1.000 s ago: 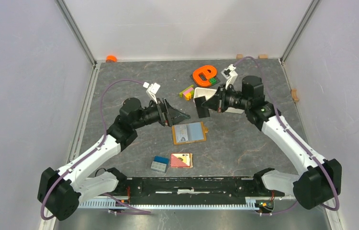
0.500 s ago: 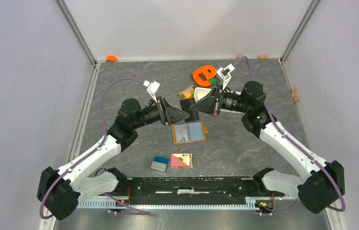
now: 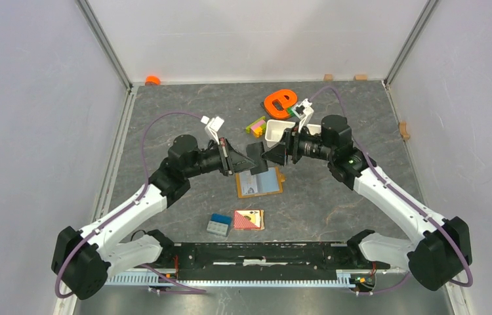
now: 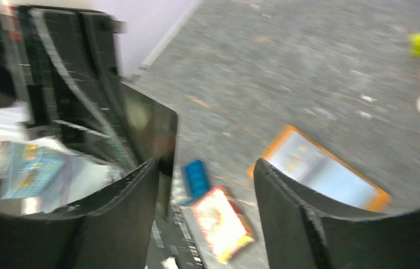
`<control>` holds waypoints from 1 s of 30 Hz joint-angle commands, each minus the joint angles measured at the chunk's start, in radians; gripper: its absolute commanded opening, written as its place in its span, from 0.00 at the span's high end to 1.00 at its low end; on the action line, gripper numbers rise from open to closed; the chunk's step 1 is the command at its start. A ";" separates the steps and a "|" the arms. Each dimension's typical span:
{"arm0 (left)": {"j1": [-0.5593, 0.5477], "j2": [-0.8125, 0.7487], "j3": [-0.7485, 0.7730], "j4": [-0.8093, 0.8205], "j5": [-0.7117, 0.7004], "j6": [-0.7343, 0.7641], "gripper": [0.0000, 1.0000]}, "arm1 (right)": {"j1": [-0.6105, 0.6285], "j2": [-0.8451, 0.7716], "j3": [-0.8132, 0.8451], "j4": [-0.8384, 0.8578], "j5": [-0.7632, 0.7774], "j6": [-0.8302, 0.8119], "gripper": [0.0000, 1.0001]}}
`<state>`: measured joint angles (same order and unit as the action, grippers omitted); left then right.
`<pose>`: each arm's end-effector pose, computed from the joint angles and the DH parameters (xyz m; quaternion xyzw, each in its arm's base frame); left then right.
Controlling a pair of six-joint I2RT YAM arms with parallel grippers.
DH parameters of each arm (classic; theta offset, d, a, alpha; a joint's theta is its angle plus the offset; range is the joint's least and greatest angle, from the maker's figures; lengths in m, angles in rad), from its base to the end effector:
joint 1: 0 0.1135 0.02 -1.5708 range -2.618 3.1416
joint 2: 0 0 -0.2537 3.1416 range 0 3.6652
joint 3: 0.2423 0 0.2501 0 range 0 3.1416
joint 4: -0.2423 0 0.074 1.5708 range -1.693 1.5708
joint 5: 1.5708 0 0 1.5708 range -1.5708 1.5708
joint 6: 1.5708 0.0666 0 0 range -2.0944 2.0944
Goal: Put the credit cards into the card holder
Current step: Pick up the credit card from the storage box, then insert the credit card into the card holder.
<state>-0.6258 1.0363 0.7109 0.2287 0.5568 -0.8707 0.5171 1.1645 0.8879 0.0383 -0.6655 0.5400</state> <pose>0.1982 -0.1866 0.2985 0.0964 0.7292 -0.5888 0.3352 0.2339 0.1803 0.3081 -0.1934 0.7453 0.5163 0.3749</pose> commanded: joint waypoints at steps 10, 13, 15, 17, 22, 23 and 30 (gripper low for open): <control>0.089 0.262 0.120 -0.494 -0.088 0.285 0.98 | 0.198 -0.020 -0.239 -0.195 0.883 -0.181 0.25; 0.089 0.323 0.119 -0.459 -0.074 0.285 0.98 | 0.275 0.032 -0.254 -0.134 0.922 -0.172 0.26; 0.089 0.354 0.118 -0.442 -0.066 0.275 0.98 | 0.318 0.084 -0.235 -0.127 0.982 -0.170 0.27; 0.089 0.377 0.108 -0.406 -0.047 0.259 0.98 | 0.345 0.135 -0.213 -0.130 1.041 -0.167 0.28; 0.089 0.436 0.082 -0.341 -0.021 0.232 0.98 | 0.359 0.215 -0.191 -0.078 1.112 -0.169 0.33; 0.086 0.449 0.084 -0.334 -0.015 0.234 0.98 | 0.361 0.236 -0.184 -0.072 1.129 -0.171 0.35; 0.082 0.507 0.072 -0.274 0.015 0.197 0.98 | 0.361 0.331 -0.170 0.031 1.154 -0.202 0.34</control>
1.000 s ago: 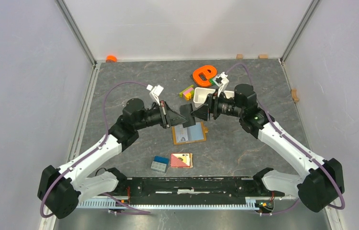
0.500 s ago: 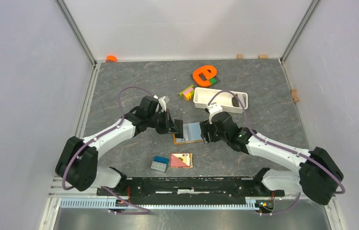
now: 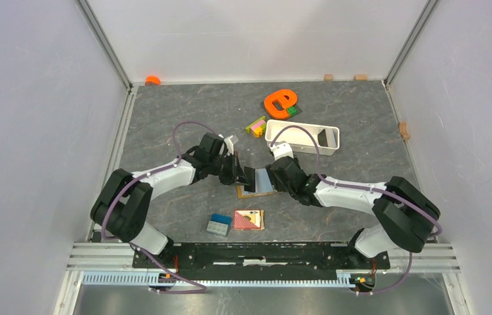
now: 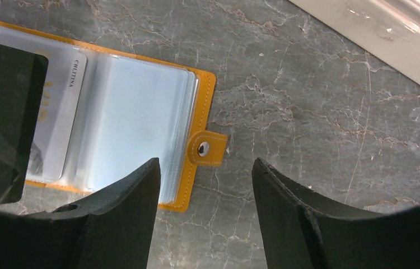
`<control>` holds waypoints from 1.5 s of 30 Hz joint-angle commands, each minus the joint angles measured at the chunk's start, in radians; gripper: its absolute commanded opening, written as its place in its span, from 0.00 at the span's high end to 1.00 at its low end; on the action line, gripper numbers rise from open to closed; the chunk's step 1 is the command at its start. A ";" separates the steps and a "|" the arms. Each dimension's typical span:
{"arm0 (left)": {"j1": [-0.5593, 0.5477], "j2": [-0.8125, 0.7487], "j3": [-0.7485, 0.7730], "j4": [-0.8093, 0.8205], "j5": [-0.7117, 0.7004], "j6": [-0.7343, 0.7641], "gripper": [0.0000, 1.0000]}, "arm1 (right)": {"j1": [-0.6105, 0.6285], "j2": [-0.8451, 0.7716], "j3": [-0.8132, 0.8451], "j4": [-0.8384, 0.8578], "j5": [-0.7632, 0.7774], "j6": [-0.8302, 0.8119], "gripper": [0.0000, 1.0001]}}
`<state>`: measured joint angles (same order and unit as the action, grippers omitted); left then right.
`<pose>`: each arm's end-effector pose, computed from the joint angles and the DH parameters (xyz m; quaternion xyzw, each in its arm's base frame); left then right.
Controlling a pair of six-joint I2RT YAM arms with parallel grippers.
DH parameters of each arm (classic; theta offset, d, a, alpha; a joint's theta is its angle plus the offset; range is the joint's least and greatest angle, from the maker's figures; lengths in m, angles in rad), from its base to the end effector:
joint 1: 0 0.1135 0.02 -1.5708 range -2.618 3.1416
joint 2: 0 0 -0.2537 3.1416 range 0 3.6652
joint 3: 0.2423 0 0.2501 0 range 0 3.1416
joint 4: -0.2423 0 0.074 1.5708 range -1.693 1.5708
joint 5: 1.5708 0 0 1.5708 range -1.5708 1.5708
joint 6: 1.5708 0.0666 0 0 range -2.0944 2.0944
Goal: Put the credit cards into the card holder
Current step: Insert the credit card into the card holder.
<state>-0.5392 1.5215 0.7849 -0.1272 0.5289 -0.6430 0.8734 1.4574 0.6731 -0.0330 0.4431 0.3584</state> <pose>0.2514 -0.1896 0.1483 0.0434 0.9090 -0.3898 0.1408 0.2129 0.2096 0.1387 -0.1528 0.8978 0.0406 0.4110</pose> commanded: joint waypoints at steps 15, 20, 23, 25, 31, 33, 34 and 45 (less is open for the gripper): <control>-0.010 0.137 0.004 0.136 0.075 -0.094 0.98 | 0.004 0.151 0.092 0.039 0.197 0.048 0.83; -0.008 0.141 0.004 0.161 0.077 -0.109 0.98 | 0.003 0.155 0.089 0.036 0.198 0.057 1.00; -0.008 0.151 -0.006 0.175 0.081 -0.129 0.98 | 0.003 0.155 0.089 0.036 0.191 0.061 1.00; -0.008 0.162 -0.015 0.193 0.094 -0.150 0.98 | 0.003 0.157 0.089 0.035 0.185 0.065 1.00; -0.005 0.185 -0.015 0.215 0.113 -0.175 0.98 | 0.003 0.161 0.091 -0.003 0.185 0.067 1.00; -0.002 0.192 -0.017 0.215 0.114 -0.183 0.98 | 0.003 0.163 0.094 -0.008 0.185 0.069 1.00; -0.001 0.195 -0.018 0.215 0.115 -0.186 0.98 | 0.003 0.164 0.096 -0.010 0.184 0.069 1.00; 0.008 0.228 -0.028 0.231 0.123 -0.227 0.98 | 0.003 0.173 0.110 -0.026 0.183 0.072 1.00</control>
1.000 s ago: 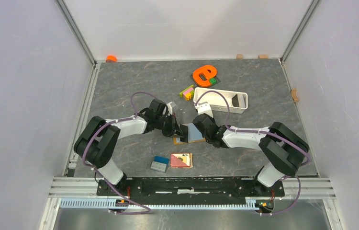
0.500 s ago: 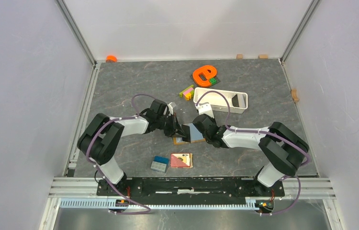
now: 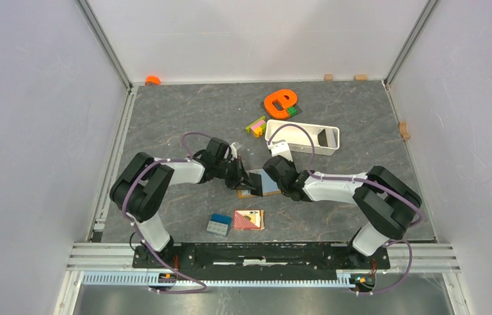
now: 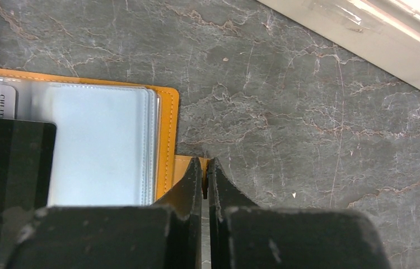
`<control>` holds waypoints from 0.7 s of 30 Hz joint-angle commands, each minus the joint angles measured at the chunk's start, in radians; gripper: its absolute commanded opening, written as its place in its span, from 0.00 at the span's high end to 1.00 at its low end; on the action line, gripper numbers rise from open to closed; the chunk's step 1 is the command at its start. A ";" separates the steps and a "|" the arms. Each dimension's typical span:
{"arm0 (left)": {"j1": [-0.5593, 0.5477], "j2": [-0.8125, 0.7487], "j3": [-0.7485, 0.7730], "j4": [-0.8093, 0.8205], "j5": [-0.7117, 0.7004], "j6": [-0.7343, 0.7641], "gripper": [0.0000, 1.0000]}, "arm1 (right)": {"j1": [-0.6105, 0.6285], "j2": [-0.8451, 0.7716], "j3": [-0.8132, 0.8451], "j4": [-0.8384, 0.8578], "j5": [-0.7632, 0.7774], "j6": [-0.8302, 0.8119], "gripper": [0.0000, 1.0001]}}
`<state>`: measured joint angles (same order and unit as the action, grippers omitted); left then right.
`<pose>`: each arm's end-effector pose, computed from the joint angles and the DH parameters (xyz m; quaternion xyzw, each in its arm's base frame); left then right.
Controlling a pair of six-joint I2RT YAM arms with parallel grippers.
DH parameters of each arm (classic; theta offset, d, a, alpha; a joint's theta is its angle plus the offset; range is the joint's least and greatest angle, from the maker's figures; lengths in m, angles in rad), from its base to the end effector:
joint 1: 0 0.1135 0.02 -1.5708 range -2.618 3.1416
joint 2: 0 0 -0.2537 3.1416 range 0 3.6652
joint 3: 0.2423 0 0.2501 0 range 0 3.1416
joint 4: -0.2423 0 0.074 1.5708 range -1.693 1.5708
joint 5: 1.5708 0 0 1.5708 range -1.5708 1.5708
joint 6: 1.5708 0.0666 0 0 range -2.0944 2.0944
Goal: Put the credit cards into the card holder
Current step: Insert the credit card into the card holder.
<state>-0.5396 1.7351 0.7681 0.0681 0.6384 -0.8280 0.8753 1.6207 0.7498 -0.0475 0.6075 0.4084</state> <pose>0.2611 -0.2026 0.0982 -0.0264 0.9020 -0.4274 0.0555 0.2298 0.2160 0.1176 -0.1159 0.9016 -0.0439 0.4145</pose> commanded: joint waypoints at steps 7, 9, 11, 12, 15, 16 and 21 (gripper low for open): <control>0.033 0.016 -0.029 0.041 -0.001 -0.063 0.98 | 0.000 0.011 0.036 -0.017 0.022 0.023 1.00; 0.035 0.013 -0.036 0.044 -0.005 -0.068 0.98 | 0.000 0.012 0.037 -0.020 0.026 0.023 1.00; 0.036 0.016 -0.037 0.052 0.000 -0.072 0.98 | 0.000 0.014 0.040 -0.023 0.027 0.023 1.00; 0.035 0.019 -0.036 0.054 0.002 -0.072 0.98 | 0.000 0.015 0.041 -0.024 0.028 0.022 1.00; 0.036 0.031 -0.035 0.071 0.013 -0.080 0.98 | 0.001 0.017 0.043 -0.025 0.027 0.022 1.00; 0.036 0.033 -0.034 0.076 0.015 -0.084 0.98 | 0.000 0.020 0.046 -0.027 0.027 0.022 1.00; 0.036 0.047 -0.032 0.094 0.024 -0.092 0.98 | 0.000 0.022 0.048 -0.031 0.027 0.022 1.00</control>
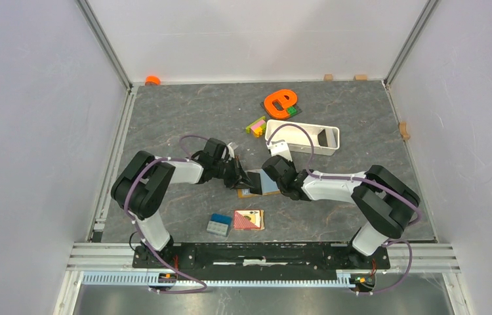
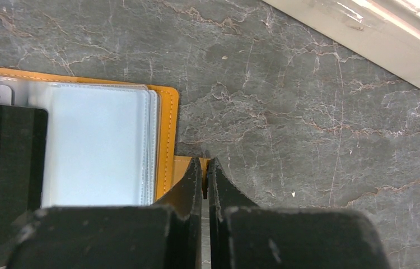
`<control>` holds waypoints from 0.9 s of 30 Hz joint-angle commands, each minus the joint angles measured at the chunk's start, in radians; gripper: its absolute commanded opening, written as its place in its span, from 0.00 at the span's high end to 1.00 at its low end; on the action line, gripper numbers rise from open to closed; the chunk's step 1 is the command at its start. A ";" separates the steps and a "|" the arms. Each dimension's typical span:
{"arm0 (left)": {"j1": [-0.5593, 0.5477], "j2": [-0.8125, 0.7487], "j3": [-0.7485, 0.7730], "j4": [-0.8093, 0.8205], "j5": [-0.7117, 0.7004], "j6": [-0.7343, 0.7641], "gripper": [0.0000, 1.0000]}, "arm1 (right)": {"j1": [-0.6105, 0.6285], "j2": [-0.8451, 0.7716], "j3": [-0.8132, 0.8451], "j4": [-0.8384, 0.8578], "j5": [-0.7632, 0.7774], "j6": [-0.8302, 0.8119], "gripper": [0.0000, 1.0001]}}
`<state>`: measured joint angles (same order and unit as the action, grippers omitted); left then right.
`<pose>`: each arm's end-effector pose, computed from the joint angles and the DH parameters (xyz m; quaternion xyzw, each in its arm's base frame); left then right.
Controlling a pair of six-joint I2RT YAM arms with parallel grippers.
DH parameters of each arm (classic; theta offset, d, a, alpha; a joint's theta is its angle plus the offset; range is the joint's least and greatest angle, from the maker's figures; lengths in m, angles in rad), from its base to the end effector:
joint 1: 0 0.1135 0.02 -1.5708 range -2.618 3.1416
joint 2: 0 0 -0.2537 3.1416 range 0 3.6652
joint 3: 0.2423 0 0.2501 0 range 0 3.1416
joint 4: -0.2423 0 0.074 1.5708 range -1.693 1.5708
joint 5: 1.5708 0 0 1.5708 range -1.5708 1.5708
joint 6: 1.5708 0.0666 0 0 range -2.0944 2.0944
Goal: Put the credit cards into the card holder
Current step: Insert the credit card into the card holder.
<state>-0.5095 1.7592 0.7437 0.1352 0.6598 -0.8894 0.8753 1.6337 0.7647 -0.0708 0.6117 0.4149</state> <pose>0.2657 -0.1952 0.0904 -0.0604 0.8949 -0.4394 0.0487 0.2308 0.2168 0.1162 -0.1159 0.9039 -0.0508 0.4085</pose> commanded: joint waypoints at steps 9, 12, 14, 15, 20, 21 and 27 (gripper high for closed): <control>0.012 0.048 -0.008 0.056 0.012 -0.049 0.98 | 0.000 0.003 0.031 -0.012 0.020 0.017 1.00; 0.014 0.055 -0.009 0.069 0.012 -0.057 0.98 | 0.000 0.000 0.031 -0.014 0.019 0.016 1.00; 0.013 0.060 -0.009 0.079 0.014 -0.064 0.98 | 0.000 0.001 0.031 -0.014 0.020 0.017 1.00; 0.014 0.062 -0.010 0.083 0.014 -0.068 0.98 | 0.000 0.001 0.031 -0.015 0.021 0.017 1.00; 0.014 0.072 -0.017 0.115 0.015 -0.088 0.98 | 0.000 0.001 0.031 -0.015 0.023 0.017 1.00; 0.014 0.074 -0.019 0.123 0.017 -0.092 0.98 | -0.001 0.001 0.031 -0.016 0.021 0.018 1.00; 0.014 0.082 -0.029 0.158 0.017 -0.104 0.98 | 0.000 0.001 0.031 -0.017 0.019 0.017 1.00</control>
<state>-0.4988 1.8141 0.7315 0.2558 0.6952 -0.9600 0.8749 1.6341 0.7666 -0.0780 0.6117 0.4149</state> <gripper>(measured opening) 0.035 0.023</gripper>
